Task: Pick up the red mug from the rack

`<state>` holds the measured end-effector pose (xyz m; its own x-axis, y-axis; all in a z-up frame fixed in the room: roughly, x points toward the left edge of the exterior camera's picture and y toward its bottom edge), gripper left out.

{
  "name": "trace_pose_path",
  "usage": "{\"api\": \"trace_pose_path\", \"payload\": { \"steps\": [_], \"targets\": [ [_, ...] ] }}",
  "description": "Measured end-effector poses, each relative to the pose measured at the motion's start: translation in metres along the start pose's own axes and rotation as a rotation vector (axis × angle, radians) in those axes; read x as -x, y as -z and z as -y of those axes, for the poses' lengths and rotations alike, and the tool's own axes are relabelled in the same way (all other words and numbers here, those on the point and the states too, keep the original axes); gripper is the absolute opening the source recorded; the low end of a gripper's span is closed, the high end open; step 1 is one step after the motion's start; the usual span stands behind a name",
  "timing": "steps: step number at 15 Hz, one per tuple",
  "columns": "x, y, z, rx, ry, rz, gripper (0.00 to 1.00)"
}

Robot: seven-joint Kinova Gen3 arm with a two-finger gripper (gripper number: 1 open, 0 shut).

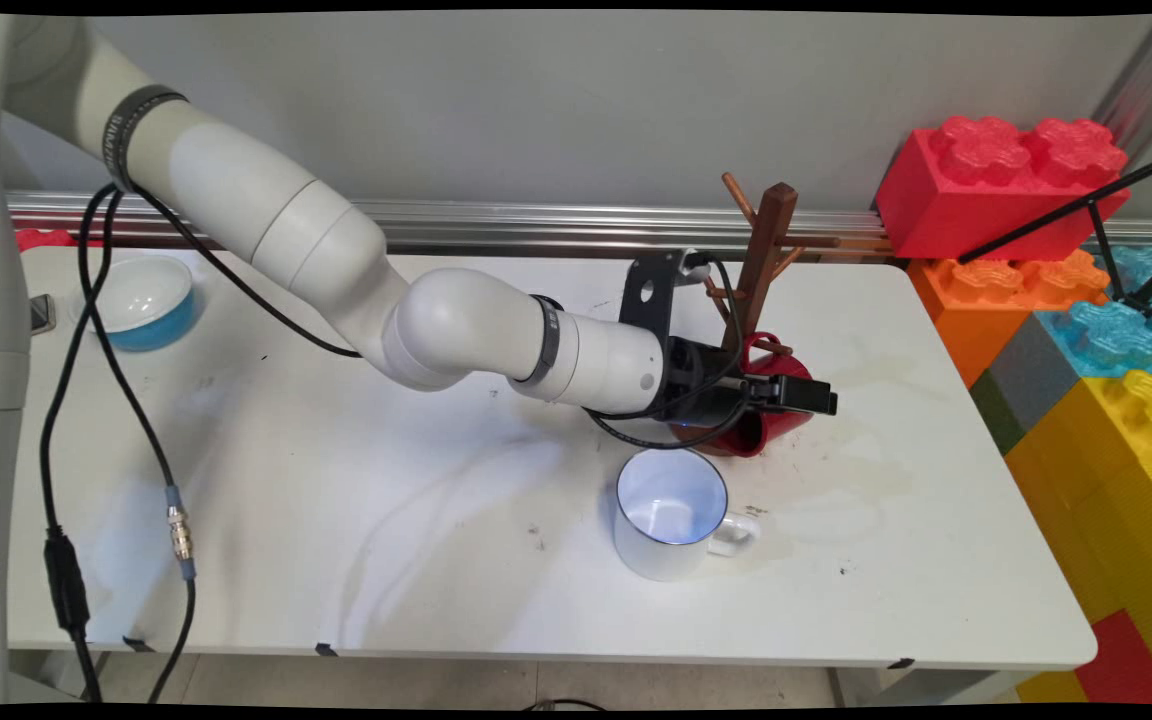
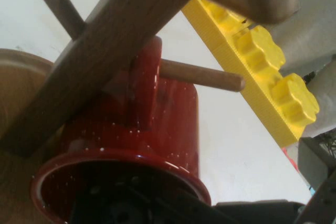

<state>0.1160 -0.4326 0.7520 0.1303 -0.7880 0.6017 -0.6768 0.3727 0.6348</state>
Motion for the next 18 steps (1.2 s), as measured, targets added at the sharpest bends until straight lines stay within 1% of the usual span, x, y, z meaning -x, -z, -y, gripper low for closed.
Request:
{"api": "trace_pose_path", "payload": {
  "steps": [11,17,18],
  "targets": [
    [0.003,0.008,0.004,0.007,0.053,0.002,1.0],
    [0.005,0.011,0.005,0.01,0.061,0.008,1.0],
    [0.005,0.012,0.006,0.008,0.06,0.009,0.0]
  ]
}}
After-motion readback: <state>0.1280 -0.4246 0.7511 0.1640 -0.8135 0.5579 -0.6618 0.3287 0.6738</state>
